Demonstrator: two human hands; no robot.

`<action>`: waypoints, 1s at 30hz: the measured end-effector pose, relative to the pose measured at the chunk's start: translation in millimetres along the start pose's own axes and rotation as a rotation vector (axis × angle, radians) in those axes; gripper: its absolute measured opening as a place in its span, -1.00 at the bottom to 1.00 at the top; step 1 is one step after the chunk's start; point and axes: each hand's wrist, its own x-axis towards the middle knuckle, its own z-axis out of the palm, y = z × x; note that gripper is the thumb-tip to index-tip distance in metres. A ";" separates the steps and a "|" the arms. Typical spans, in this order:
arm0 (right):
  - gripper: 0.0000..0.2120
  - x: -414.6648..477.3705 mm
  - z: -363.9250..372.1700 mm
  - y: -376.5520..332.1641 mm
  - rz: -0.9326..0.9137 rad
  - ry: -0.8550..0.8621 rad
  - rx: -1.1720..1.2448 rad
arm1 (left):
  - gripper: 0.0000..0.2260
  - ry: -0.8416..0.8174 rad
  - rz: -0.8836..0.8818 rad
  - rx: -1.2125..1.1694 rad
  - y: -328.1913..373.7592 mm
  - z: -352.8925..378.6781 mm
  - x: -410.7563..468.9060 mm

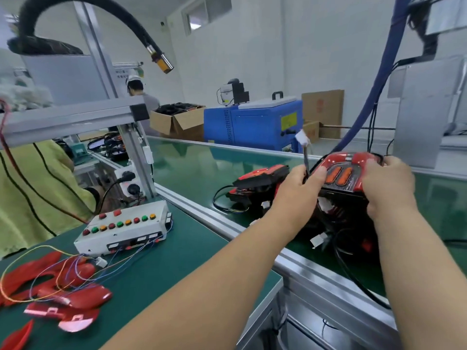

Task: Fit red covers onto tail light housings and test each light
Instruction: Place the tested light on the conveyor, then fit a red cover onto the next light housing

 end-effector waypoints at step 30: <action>-0.72 -106.8 57.1 -39.5 -0.820 -0.129 -0.391 | -0.79 0.376 0.084 0.229 -33.1 -152.6 -109.4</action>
